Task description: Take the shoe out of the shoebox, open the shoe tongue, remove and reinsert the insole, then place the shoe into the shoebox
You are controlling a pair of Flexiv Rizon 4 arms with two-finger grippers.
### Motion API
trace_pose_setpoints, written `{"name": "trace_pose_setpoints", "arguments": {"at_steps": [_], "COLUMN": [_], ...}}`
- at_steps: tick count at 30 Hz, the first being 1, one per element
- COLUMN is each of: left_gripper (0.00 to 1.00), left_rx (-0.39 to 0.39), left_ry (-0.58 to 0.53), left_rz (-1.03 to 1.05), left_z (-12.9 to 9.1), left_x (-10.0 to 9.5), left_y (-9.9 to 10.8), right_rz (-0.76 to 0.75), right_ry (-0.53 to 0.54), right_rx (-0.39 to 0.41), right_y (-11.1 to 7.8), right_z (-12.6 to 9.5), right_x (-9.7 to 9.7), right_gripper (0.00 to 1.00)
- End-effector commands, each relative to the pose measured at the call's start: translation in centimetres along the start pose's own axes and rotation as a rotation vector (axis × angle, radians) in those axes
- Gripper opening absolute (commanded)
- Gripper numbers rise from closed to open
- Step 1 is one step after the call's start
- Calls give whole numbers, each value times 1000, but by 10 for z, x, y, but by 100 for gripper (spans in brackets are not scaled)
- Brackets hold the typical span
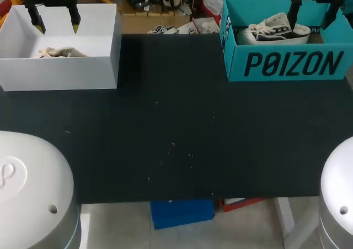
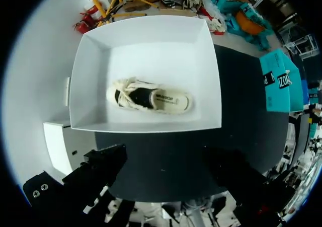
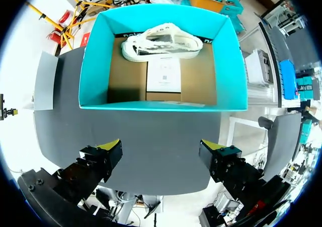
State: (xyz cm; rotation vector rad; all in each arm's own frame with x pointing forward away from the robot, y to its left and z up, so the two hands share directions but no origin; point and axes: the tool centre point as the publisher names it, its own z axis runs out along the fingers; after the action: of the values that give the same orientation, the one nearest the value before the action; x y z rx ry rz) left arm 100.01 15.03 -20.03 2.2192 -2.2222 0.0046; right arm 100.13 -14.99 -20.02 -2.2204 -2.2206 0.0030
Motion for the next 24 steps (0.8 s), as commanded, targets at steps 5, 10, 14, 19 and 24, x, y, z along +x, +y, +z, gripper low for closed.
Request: {"name": "trace_pose_setpoints", "arguments": {"at_steps": [5, 10, 14, 19, 24], "left_gripper": [100, 100, 100, 100, 100], "left_rx": [0, 0, 0, 0, 0], "left_ry": [0, 0, 0, 0, 0], "left_rz": [0, 0, 0, 0, 0], "left_z": [0, 0, 0, 0, 0], "left_x": [0, 0, 0, 0, 0], "left_y": [0, 0, 0, 0, 0], "right_rz": [-275, -670, -872, -872, -872], "right_ry": [-42, -141, -226, -226, -226], "right_rx": [-89, -108, -85, -85, -85], "right_y": [8, 0, -6, -6, -6], "right_z": [-4, -9, -12, -12, -12], "right_x": [8, 6, 6, 6, 6], "right_gripper": [100, 100, 100, 100, 100]}}
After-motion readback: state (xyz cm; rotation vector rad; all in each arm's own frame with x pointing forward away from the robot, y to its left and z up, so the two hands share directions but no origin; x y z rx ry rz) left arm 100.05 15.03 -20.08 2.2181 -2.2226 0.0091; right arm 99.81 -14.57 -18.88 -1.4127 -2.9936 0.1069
